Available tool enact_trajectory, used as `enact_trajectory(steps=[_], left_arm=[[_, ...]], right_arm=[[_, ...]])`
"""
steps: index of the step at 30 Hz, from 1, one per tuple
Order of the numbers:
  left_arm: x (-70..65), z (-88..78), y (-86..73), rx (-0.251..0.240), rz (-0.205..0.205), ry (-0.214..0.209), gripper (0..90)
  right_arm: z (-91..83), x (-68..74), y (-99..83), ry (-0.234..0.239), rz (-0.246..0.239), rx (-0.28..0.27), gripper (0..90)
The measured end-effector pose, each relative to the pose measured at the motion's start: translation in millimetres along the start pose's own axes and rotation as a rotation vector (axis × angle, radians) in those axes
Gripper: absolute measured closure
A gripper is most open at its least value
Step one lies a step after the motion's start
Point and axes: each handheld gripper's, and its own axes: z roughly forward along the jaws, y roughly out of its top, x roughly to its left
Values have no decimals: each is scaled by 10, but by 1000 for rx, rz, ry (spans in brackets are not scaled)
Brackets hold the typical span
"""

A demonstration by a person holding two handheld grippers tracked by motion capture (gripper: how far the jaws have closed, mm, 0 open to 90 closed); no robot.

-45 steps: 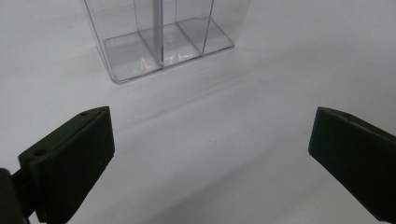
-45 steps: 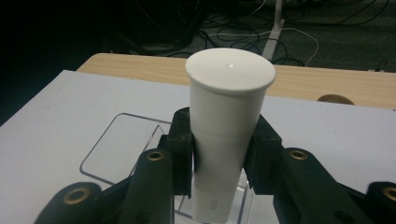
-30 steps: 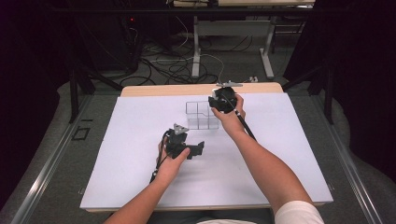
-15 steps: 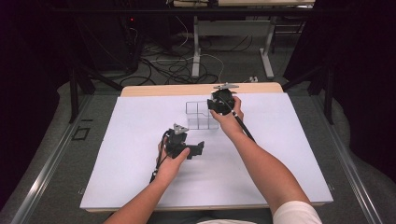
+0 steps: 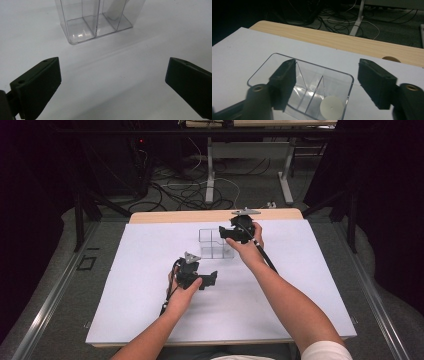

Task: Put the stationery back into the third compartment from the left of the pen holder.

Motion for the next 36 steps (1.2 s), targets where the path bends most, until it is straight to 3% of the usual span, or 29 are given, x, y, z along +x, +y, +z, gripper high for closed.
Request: enact_trajectory(steps=[5,11,14,19,26,30,35,36], left_arm=[[23,-3,-1,8,0,3,2],[36,-4,-2,21,9,15,5],[39,-11,-6,24,2,16,5],[66,-25,4,22,3,13,5],[92,-76,13,13,-23,15,6],[86,-107,-8,30,6,11,8],[77,-154,-4,25,19,4,8],[71,-158,-6,12,14,2,8]], right_arm=[[-115,-29,-64,14,-8,16,151],[-291,-137,-151,-37,-2,41,151],[-381,-214,-201,-23,25,57,154],[-537,-324,-329,-26,30,63,148],[-737,-465,-524,-27,42,52,70],[-838,-551,-654,-28,59,57,41],[-944,-652,-817,-27,74,82,0],[-964,-678,-848,-33,59,84,0]])
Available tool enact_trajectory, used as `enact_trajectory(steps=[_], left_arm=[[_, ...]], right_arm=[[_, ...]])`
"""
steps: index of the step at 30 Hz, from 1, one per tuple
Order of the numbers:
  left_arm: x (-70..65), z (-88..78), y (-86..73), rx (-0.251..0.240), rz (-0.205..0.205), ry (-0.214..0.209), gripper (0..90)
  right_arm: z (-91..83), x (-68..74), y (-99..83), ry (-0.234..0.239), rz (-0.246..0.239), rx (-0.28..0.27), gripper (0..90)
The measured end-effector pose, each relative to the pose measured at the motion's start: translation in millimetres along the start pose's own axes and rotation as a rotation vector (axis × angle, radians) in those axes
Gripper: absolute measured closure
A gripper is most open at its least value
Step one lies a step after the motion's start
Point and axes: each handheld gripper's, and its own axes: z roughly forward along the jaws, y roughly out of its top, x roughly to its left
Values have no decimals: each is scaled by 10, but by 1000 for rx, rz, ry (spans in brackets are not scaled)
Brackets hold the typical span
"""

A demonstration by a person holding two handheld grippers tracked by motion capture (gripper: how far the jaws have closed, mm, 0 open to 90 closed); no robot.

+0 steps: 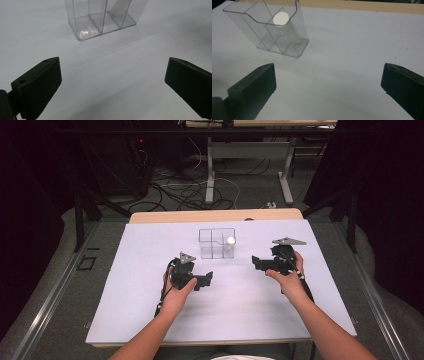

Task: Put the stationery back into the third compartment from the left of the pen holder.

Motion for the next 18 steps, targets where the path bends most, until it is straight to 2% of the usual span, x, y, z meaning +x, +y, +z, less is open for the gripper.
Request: enact_trajectory(steps=[4,5,8,11,12,14,17,18], left_arm=[[2,-51,-3,1,-5,-6,8],[12,-58,-5,-4,5,-7,8],[24,-68,-16,2,-4,-7,8],[41,-62,-17,2,-6,-7,8],[43,-59,-17,2,-6,-6,8],[49,-53,-18,0,-2,-6,8],[59,-50,-19,6,-3,-3,8],[58,-47,-22,8,-8,-3,8]], right_arm=[[-82,-81,-121,-27,-30,15,0],[-102,-94,-152,-33,-28,19,0],[-141,-160,-248,-44,-31,27,0],[-147,-238,-345,-34,-8,33,0],[-142,-271,-375,-38,-12,33,0],[-144,-324,-431,-45,11,32,0],[-153,-375,-447,-46,45,30,0],[-161,-396,-452,-47,41,25,0]])
